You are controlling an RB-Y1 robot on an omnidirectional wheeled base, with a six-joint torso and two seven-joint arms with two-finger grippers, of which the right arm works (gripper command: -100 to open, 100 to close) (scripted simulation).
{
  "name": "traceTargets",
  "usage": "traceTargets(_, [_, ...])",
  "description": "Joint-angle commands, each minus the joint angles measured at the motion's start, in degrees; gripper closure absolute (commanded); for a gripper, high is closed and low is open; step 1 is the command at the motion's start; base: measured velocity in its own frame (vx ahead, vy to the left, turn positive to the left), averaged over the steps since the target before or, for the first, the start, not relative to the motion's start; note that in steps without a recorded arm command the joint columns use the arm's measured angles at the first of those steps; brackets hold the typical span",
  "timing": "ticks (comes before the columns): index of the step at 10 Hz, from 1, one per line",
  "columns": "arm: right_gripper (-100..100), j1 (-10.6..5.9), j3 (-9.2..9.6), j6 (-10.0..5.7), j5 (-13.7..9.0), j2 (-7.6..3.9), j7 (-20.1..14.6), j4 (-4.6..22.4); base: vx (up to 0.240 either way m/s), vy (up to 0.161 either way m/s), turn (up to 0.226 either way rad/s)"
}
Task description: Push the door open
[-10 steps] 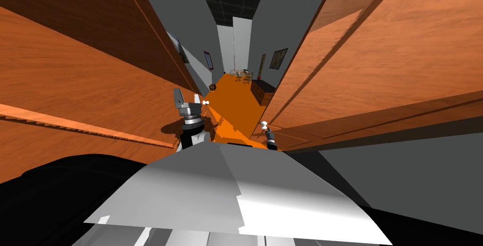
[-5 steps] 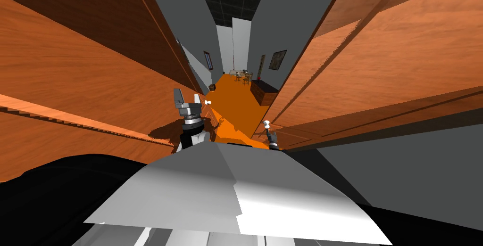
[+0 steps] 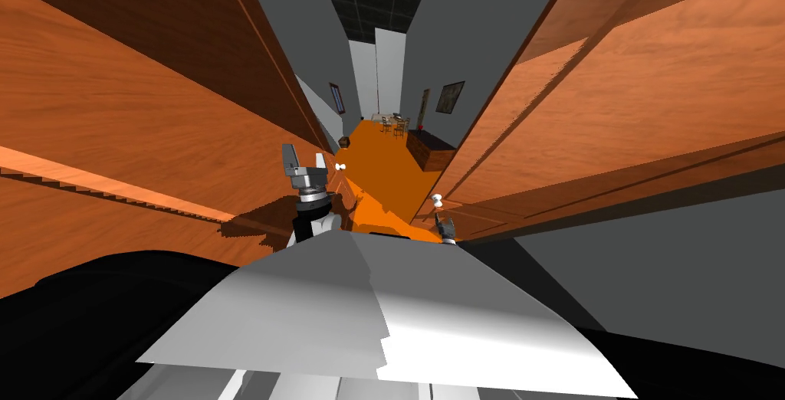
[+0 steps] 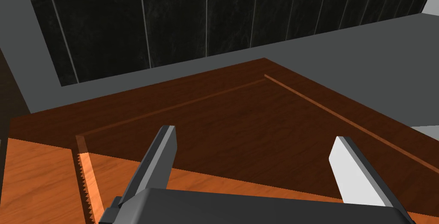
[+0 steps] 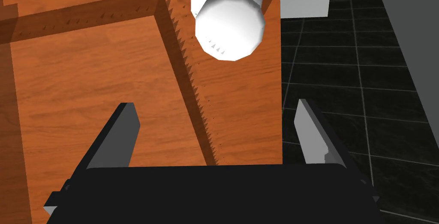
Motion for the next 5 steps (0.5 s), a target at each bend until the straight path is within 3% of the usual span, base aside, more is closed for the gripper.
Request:
traceTargets(1, [-100, 1.05, -0.53, -0.26, 0.9, -0.2, 2.1, -0.6, -0.029, 0.083, -0.027])
traceTargets(4, [-100, 2.67, -1.41, -0.91, 2.3, -0.44, 5.4, -1.2, -0.026, 0.078, -0.027])
traceTargets(5, [-100, 2.14, -1.34, -0.96, 2.0, -0.44, 4.9, -0.6, -0.012, 0.027, -0.009])
